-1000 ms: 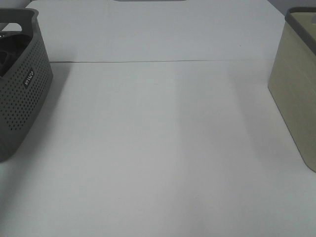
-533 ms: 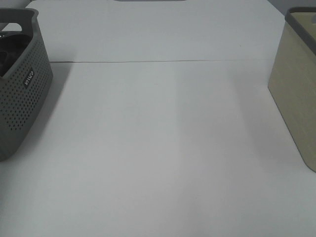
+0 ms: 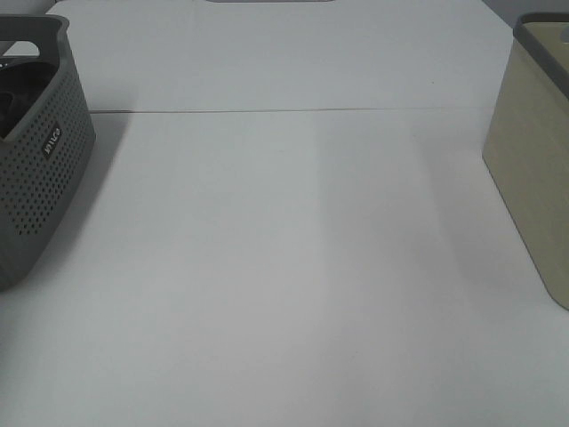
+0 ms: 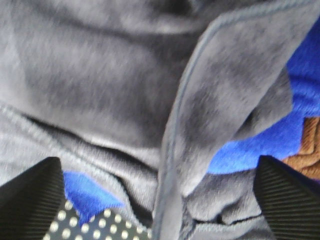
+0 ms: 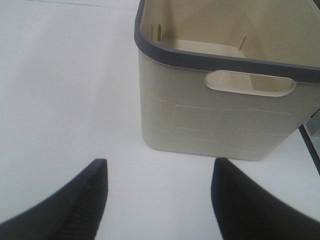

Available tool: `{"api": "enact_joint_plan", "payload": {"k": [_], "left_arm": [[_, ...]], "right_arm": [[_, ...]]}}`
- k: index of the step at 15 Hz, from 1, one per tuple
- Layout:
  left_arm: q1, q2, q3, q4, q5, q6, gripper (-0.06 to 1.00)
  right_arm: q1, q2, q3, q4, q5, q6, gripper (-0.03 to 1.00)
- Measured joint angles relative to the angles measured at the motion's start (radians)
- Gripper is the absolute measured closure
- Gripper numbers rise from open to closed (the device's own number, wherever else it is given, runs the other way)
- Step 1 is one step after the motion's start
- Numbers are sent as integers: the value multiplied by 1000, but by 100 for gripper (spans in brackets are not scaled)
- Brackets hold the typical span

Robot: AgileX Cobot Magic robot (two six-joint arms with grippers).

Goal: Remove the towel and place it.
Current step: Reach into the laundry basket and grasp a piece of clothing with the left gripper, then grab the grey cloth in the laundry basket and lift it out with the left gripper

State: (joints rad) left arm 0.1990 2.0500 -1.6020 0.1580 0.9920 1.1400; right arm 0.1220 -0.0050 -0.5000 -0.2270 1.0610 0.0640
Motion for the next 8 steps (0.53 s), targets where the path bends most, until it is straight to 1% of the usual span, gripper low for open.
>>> {"api": "enact_joint_plan", "payload": {"k": [3,4,5,6,7,8], "left_arm": [[0,0,-1,4,9,4,28],[0,0,-1,5,20,4,34],[0,0,-1,6,23,4,45],[0,0,-1,6,24,4,53],[0,0,-1,6,24,-8,58],[0,0,-1,6,24,-23,60]], "right_arm": [[0,0,0,0,0,0,36],[0,0,0,0,0,0,36],[0,0,0,0,0,0,36],[0,0,0,0,0,0,36],[0,0,0,0,0,0,36],[0,0,0,0,0,0,36]]}}
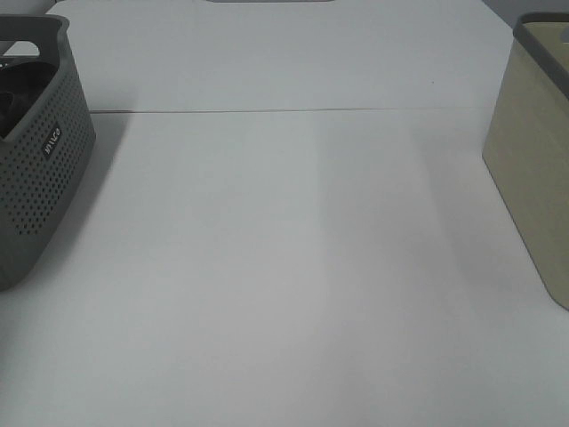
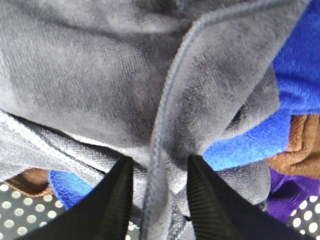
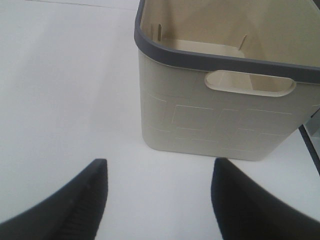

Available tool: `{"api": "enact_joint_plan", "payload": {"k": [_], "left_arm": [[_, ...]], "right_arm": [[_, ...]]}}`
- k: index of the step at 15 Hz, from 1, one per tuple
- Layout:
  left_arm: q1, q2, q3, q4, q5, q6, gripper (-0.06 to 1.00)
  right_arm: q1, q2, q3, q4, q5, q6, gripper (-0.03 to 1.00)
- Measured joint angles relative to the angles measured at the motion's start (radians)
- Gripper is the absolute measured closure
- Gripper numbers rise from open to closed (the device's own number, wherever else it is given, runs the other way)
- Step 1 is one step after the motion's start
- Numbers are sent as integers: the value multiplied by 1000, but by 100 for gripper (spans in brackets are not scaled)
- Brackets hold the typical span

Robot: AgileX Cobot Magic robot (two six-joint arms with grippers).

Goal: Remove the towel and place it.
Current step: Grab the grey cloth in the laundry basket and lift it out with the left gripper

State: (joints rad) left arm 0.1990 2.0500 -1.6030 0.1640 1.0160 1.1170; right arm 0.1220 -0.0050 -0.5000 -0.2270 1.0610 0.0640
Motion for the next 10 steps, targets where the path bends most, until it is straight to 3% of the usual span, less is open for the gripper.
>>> {"api": "enact_joint_plan", "payload": {"k": [2,5,6,8,10], "left_arm": [[0,0,0,0,6,-12,63],[0,-5,-1,0,44,-15,91],[0,-14,-1,-1,48,-15,94],[0,-37,-17,0,56,-31,94],[0,-63,-24,-7,59,-110,94]], "right_arm": [[0,0,0,0,0,0,36],[0,0,0,0,0,0,36],[0,0,0,0,0,0,36],[0,0,0,0,0,0,36],[0,0,0,0,0,0,36]]}}
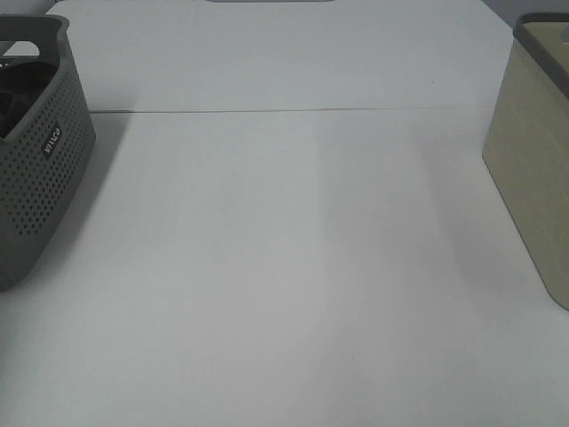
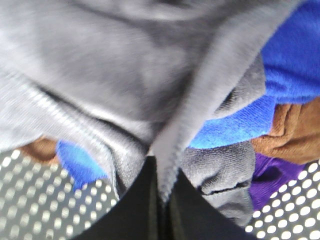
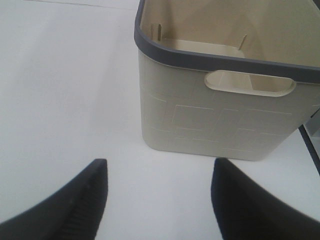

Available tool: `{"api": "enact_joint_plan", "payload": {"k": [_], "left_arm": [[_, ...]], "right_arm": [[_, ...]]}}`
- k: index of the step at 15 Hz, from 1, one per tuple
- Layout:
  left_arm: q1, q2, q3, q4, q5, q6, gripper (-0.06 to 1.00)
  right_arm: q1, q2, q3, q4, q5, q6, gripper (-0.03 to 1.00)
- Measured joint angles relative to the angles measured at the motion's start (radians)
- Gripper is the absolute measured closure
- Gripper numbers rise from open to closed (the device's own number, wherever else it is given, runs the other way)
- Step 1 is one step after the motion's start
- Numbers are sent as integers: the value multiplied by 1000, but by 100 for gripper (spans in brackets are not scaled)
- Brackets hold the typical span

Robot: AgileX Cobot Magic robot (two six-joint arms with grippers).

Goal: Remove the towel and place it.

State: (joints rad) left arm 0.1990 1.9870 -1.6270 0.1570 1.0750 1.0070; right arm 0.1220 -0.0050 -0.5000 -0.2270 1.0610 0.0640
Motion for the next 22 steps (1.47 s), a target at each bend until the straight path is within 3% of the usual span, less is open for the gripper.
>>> {"api": "enact_joint_plan", "payload": {"k": [7,13,17,22], "left_arm": [[0,-228,-65,-41,13,-206,94],[-10,-442,-81,-127,30,-215,94],[-93,-495,-144,-129,31,-214,94],[-224,-495,-331,-129,25,-214,94]], "right_arm": [[0,0,0,0,0,0,36],[0,0,0,0,0,0,36],[0,0,0,0,0,0,36],[0,0,0,0,0,0,36]]}}
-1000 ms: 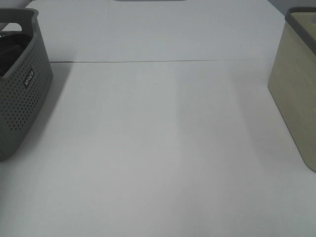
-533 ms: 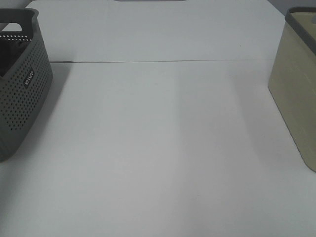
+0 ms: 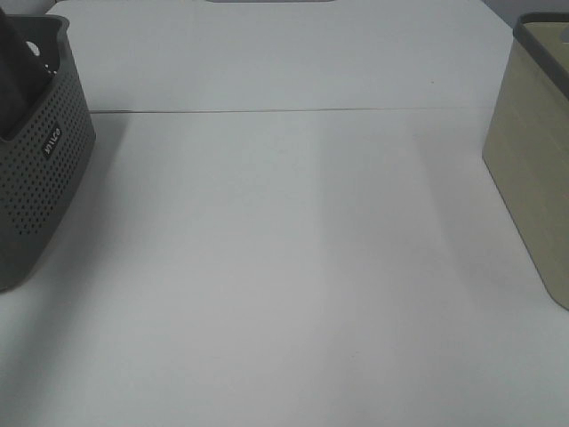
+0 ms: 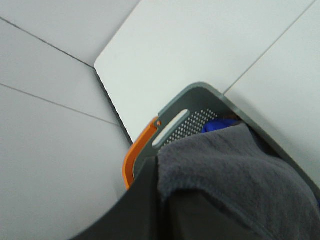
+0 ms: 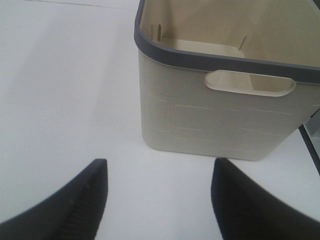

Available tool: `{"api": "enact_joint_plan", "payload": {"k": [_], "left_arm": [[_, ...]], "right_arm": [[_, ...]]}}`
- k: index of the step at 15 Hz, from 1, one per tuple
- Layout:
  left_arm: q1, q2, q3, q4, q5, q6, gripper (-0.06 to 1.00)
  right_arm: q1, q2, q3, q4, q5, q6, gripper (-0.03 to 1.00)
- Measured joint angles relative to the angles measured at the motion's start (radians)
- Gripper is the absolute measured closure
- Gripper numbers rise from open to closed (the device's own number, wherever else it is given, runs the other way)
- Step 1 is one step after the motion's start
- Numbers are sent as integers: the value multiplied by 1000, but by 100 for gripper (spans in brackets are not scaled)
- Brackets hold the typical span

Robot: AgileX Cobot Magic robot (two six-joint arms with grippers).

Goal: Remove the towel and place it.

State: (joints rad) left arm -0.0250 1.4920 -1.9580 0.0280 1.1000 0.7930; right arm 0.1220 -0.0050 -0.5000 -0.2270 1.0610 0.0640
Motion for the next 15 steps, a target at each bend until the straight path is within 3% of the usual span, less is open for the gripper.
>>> {"api": "enact_joint_plan", "payload": {"k": [5,8,11,14,15], "left_arm": [[-163,-1,-75,5,-26,-24,94],[-241,17,-77,5,-52,-89,94],[-403,87,-77,14,-58,-132,94],[-553,169,-77,83,-74,-184,94],[-601,204,-77,124,-81,-225,94]], "right_arm": [[0,72,-18,70,-47,-1,36],[0,189,-23,88,-181,-26,36],[0,316,-23,131,-292,-74,36],[0,431,-36,245,-412,-174,36],[0,540,-58,387,-503,-324,36]]}}
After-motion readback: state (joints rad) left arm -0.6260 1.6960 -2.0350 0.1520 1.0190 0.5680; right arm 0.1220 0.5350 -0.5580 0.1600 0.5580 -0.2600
